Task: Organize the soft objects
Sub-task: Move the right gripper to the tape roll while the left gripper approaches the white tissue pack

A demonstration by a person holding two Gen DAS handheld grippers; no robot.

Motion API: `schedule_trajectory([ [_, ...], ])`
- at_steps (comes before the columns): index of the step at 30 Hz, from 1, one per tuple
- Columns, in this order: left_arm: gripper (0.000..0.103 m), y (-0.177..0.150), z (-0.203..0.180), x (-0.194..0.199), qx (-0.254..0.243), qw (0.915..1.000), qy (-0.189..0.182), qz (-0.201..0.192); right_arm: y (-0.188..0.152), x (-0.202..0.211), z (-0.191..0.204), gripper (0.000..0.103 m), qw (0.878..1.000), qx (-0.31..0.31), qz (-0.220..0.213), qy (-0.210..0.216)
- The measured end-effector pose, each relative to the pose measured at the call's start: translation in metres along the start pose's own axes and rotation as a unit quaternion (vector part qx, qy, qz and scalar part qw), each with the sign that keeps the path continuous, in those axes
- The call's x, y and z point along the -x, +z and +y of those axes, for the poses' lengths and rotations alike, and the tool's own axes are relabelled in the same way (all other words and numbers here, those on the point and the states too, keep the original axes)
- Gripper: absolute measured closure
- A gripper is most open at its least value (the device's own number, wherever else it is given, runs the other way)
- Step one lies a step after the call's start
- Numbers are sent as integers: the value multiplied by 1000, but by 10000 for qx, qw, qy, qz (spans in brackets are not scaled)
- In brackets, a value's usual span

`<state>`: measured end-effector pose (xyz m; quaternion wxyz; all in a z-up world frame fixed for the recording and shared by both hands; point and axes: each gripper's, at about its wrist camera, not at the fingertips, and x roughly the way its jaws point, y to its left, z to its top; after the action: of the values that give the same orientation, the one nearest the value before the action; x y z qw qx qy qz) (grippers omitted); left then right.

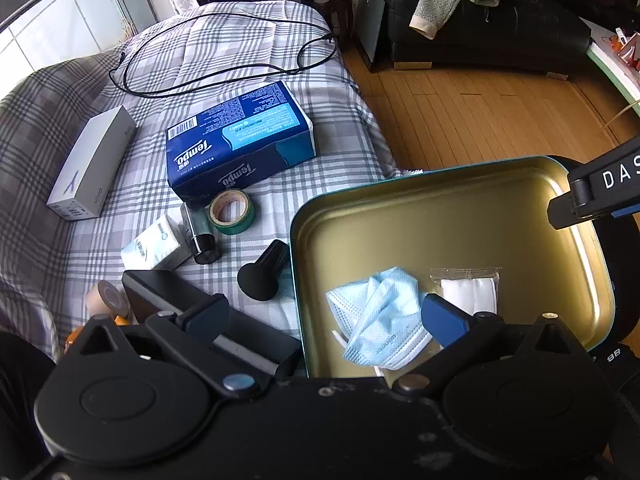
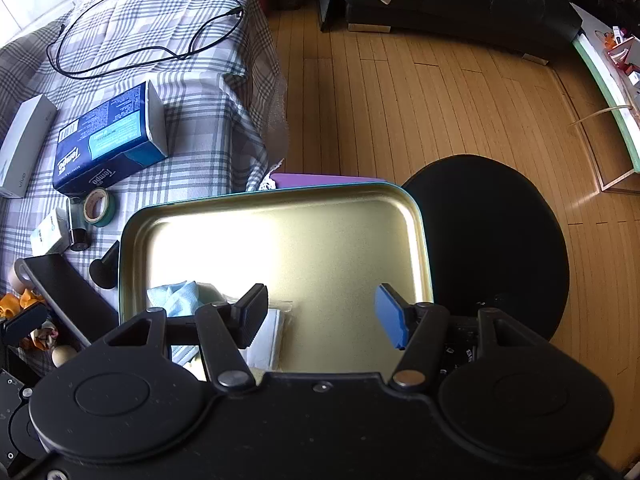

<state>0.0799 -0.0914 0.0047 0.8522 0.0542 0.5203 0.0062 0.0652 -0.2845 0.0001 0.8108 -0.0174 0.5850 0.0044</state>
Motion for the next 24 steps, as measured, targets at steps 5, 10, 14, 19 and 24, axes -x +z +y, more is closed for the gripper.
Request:
schedule_trajectory([
  [5, 1, -3, 2, -4, 4, 9999, 36, 95, -1, -1, 2, 45, 10000, 28, 59, -16],
  [10, 1, -6, 7, -5, 9, 9999, 84, 81, 0, -4, 4, 45, 9999, 38, 109, -30],
  [14, 1, -7, 17, -3, 16, 9999, 129, 9, 0, -8, 7, 45, 9998, 64, 166, -77],
  [19, 0, -7, 37, -3, 88, 9996, 271, -4, 0, -14, 12, 45, 9995, 103, 262, -172],
  [24, 0, -3, 65, -5, 210, 9989, 406, -42, 1, -18, 19, 46, 9990, 177, 344, -231],
])
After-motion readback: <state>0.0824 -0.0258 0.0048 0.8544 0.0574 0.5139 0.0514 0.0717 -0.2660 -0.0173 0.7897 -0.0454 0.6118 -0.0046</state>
